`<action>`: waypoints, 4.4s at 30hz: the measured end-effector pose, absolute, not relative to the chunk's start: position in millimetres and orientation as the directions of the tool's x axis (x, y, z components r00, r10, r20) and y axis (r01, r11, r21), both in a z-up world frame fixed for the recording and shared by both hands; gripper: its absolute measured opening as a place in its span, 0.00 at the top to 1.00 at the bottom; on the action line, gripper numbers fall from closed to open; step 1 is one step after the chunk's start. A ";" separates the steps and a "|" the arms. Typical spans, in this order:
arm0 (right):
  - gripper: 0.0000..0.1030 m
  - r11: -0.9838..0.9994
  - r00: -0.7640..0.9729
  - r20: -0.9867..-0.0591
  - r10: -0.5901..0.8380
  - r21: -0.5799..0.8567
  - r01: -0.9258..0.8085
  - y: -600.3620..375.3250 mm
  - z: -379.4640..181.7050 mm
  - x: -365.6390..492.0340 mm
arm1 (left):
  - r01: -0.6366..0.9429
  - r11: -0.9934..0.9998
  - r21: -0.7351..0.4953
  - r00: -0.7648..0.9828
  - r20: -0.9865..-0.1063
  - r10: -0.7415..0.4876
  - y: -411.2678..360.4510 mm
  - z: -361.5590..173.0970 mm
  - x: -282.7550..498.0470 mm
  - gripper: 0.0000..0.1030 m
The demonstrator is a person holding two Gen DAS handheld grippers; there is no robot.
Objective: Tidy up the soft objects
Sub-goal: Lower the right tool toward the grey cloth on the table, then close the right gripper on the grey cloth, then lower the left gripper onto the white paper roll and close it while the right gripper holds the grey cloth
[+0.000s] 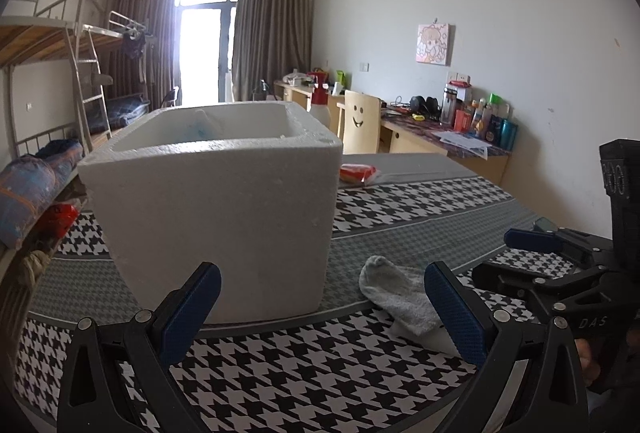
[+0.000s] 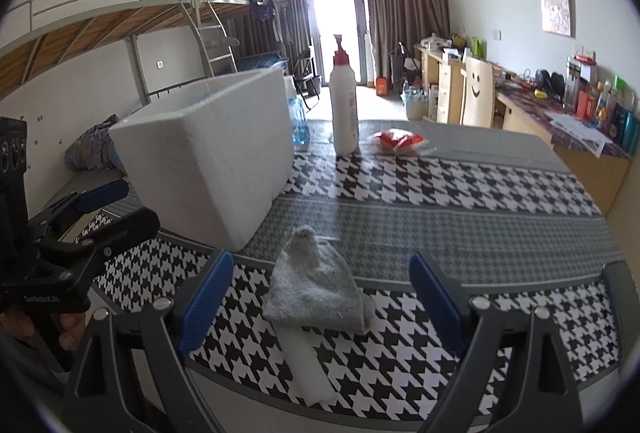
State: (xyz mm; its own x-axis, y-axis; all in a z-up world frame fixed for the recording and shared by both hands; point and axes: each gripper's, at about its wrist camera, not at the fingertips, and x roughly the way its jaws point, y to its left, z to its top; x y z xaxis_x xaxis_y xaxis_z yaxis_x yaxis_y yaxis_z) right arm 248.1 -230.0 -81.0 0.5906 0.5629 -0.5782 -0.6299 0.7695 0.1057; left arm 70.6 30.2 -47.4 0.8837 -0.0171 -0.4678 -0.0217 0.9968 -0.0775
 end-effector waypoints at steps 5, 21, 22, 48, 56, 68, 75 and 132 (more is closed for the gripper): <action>0.10 0.771 0.569 -0.605 0.556 0.120 -0.626 -227.5 -92.9 253.8 | -0.011 0.996 -0.089 0.866 -0.499 -0.034 29.7 -55.1 77.8 0.01; 0.10 0.794 0.526 -0.681 0.510 0.137 -0.593 -221.1 -118.6 267.3 | -0.006 0.994 -0.107 0.832 -0.552 -0.055 31.4 -70.6 88.4 0.01; 0.10 0.796 0.521 -0.689 0.504 0.136 -0.590 -219.9 -121.0 267.8 | -0.004 0.994 -0.105 0.830 -0.555 -0.055 30.6 -71.1 88.5 0.01; 0.81 0.796 0.436 -0.757 0.488 0.180 -0.578 -217.9 -140.8 271.9 | 0.043 0.994 -0.101 0.802 -0.590 -0.094 6.0 -79.2 98.7 0.01; 0.82 0.823 0.481 -0.734 0.479 0.186 -0.536 -234.6 -129.0 275.2 | 0.070 0.992 -0.106 0.785 -0.608 -0.120 -8.0 -83.5 101.4 0.01; 0.82 0.845 0.523 -0.715 0.464 0.180 -0.504 -256.3 -120.6 268.6 | 0.089 0.989 -0.119 0.757 -0.637 -0.145 -28.3 -89.4 106.9 0.01; 0.82 0.863 0.545 -0.710 0.446 0.177 -0.474 -271.2 -119.4 266.7 | 0.090 0.989 -0.117 0.722 -0.676 -0.146 -41.5 -96.3 115.3 0.01; 0.82 0.861 0.585 -0.654 0.480 0.222 -0.459 -307.4 -111.8 251.4 | 0.092 0.990 -0.109 0.635 -0.759 -0.142 -60.4 -104.5 144.4 0.93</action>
